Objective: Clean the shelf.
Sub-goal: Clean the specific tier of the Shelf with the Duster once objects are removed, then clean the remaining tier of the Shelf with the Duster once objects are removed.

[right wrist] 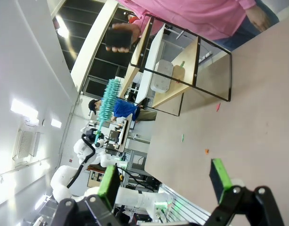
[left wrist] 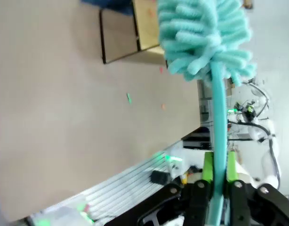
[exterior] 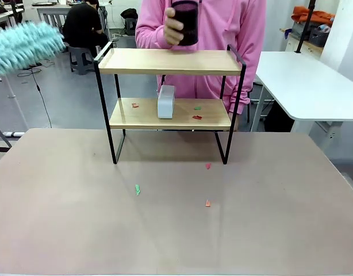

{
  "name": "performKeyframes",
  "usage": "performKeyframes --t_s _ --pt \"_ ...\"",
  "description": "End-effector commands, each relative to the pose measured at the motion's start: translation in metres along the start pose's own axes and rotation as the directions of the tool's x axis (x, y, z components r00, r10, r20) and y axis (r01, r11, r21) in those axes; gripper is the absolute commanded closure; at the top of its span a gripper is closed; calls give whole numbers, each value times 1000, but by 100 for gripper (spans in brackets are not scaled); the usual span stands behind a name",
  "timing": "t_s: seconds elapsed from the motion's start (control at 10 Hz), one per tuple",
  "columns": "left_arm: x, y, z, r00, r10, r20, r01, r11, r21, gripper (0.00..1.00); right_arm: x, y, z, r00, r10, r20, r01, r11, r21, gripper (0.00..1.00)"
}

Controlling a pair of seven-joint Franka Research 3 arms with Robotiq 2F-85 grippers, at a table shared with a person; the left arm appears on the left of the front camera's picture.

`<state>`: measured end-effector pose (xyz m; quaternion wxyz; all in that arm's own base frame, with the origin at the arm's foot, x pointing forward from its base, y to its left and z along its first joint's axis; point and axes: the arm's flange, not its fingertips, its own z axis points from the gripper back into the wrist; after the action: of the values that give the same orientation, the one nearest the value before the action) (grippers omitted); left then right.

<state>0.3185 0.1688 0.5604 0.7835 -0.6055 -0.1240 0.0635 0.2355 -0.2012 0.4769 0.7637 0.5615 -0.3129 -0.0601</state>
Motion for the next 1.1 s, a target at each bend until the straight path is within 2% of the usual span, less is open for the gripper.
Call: performKeyframes --t_s 0.0,0.1,0.2,1.0 --pt "48 20 -28 984 181 4 -180 982 -51 87 2 1 -1 999 28 15 -28 999 17 0" --pt "61 26 -38 963 268 -37 -268 963 14 87 2 1 -1 999 28 15 -28 999 17 0" --pt "16 30 -15 995 104 -4 -104 994 -23 87 2 1 -1 999 28 15 -28 999 17 0" --pt "16 30 -15 995 104 -4 -104 994 -23 87 2 1 -1 999 28 15 -28 999 17 0"
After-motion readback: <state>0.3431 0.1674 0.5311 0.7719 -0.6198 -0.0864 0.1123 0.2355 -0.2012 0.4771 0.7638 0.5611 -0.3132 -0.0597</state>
